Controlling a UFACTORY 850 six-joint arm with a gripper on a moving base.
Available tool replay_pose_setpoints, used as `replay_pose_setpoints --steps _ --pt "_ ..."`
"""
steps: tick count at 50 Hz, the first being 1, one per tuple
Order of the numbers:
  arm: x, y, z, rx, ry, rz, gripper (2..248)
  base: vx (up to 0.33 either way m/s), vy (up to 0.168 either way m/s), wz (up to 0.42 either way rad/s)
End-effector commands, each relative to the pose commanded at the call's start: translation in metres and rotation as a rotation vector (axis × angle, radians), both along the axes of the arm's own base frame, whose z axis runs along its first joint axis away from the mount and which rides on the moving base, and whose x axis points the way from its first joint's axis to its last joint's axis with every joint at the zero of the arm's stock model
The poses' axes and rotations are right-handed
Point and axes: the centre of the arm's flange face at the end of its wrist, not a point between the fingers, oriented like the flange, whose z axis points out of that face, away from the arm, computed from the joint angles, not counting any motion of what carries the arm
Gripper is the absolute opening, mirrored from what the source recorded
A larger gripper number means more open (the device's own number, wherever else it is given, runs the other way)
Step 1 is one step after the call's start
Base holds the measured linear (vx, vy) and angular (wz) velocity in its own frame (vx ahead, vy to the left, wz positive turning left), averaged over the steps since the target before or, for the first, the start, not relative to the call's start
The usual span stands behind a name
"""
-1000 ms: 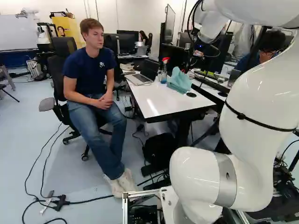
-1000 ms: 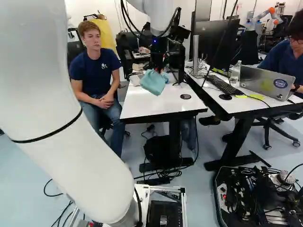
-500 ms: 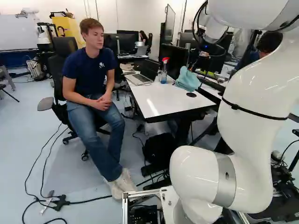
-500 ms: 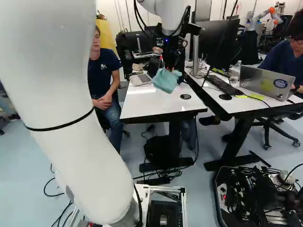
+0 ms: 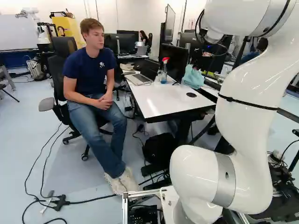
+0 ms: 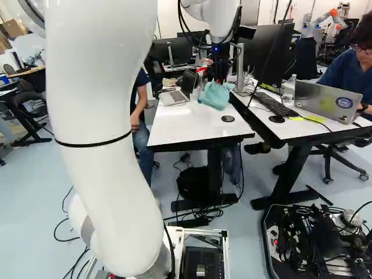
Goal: Clean the table with the green towel
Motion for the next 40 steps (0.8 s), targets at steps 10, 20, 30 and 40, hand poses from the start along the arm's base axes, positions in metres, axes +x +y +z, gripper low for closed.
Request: replay_pose_setpoints --steps 10,20,30,40 --pt "0.011 -0.006 -0.001 -0.006 -0.006 0.000 31 0.000 0.000 0.000" --pt "0.012 -0.007 -0.001 -0.006 -0.007 0.000 81 0.000 0.000 0.000" --pt "0.012 -0.007 -0.001 -0.006 -0.007 0.000 155 0.000 0.000 0.000" --pt "0.012 -0.007 -0.001 -0.006 -0.007 0.000 193 0.000 0.000 0.000"
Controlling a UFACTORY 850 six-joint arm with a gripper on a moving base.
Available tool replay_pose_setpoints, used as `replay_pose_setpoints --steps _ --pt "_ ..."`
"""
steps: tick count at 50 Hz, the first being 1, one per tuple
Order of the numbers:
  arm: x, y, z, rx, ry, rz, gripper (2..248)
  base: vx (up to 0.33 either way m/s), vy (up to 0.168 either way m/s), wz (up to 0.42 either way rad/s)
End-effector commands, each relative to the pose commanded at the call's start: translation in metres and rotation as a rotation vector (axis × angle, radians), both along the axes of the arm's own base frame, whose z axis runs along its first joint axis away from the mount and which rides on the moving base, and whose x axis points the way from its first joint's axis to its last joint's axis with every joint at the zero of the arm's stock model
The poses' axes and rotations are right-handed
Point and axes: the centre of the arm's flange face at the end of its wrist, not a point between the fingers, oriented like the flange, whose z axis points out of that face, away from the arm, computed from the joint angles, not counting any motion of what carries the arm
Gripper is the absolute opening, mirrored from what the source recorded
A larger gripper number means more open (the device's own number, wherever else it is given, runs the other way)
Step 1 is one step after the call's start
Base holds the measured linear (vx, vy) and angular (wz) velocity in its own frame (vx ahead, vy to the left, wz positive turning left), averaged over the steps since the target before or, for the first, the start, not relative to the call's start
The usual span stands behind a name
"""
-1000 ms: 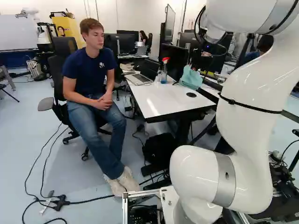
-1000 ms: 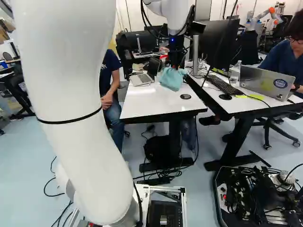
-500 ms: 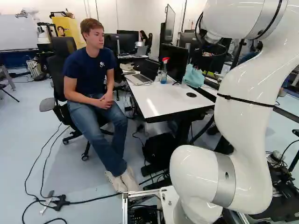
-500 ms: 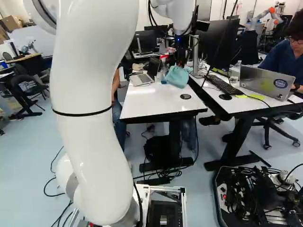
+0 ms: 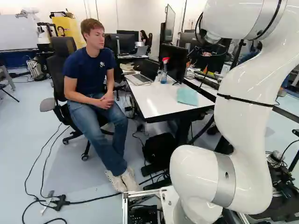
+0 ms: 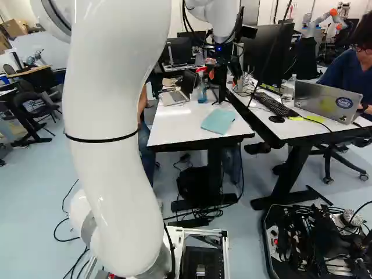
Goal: Clean the table with the green towel
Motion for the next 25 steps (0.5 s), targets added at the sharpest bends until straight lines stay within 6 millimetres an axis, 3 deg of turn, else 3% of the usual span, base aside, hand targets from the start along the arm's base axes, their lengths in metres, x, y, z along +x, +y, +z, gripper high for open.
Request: replay_pose_setpoints --steps 1,5,6,25 --pt "0.0000 0.0000 0.0000 0.000 0.000 0.000 230 0.000 0.000 0.000" --pt "0.0000 0.0000 0.0000 0.000 0.000 0.000 230 0.000 0.000 0.000" --pt "0.0000 0.0000 0.0000 0.000 0.000 0.000 247 0.000 0.000 0.000" --pt "-0.0013 0.0034 0.0001 0.001 0.001 0.004 247 0.000 0.000 0.000"
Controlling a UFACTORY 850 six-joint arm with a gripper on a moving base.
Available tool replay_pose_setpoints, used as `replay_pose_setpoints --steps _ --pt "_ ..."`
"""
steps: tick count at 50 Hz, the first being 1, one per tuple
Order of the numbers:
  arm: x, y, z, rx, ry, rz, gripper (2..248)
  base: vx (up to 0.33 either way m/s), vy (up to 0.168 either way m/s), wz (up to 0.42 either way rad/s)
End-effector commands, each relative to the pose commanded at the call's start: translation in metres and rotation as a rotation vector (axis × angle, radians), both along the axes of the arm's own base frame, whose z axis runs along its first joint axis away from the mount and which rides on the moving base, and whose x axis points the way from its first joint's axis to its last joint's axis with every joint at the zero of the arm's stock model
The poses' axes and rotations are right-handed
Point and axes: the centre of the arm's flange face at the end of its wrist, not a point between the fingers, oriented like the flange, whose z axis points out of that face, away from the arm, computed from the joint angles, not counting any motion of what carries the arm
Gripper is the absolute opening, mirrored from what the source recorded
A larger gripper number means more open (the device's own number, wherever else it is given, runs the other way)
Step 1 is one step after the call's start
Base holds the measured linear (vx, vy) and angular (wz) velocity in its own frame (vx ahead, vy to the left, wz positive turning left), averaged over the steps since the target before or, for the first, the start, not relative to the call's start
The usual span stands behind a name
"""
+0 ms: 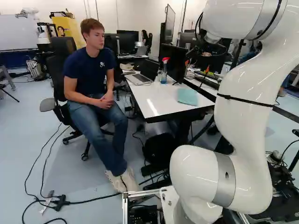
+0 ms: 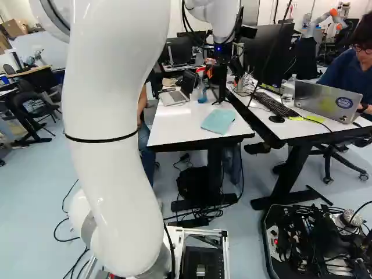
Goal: Clean the table with the green towel
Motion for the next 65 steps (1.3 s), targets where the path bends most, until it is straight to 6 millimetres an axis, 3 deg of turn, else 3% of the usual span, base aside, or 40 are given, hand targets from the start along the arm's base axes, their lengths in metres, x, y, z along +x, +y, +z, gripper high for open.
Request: replay_pose_setpoints --steps 65 --pt "-0.043 0.055 0.002 0.010 0.023 0.055 247 0.000 0.000 0.000"
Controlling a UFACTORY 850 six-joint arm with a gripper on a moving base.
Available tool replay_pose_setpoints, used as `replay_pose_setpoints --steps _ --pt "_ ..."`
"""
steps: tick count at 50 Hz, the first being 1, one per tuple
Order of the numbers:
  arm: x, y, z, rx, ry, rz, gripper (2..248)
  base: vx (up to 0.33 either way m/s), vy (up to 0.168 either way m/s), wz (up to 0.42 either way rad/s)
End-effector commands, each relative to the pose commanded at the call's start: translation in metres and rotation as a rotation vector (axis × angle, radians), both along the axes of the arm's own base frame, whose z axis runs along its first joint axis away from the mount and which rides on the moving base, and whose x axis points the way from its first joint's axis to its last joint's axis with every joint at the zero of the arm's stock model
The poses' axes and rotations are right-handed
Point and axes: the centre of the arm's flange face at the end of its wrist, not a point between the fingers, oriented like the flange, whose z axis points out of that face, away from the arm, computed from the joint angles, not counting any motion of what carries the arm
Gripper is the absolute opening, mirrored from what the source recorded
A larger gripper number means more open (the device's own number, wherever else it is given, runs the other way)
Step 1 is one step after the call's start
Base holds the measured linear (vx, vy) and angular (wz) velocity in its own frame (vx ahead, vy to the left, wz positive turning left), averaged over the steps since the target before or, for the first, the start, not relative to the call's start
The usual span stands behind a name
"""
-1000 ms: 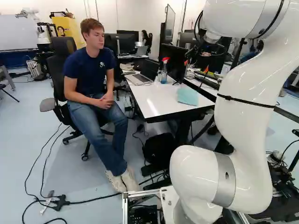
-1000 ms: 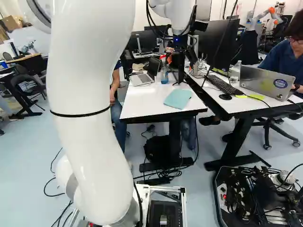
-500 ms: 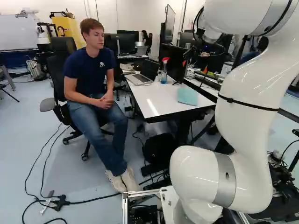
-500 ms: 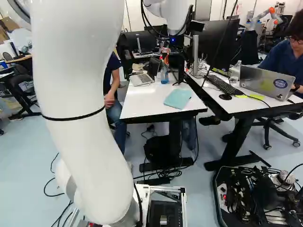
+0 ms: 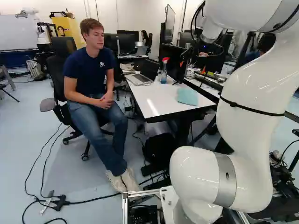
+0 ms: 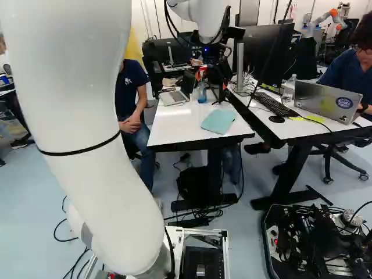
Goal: Clean the table with the green towel
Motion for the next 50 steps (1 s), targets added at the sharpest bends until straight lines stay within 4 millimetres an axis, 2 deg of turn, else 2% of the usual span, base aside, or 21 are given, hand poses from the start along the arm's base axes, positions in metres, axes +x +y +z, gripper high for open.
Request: replay_pose_setpoints --steps 15,50 --pt "-0.010 0.012 0.000 0.001 0.003 0.014 247 0.000 0.000 0.000" --pt "-0.011 0.020 -0.013 -0.023 -0.018 0.018 247 0.000 0.000 0.000"
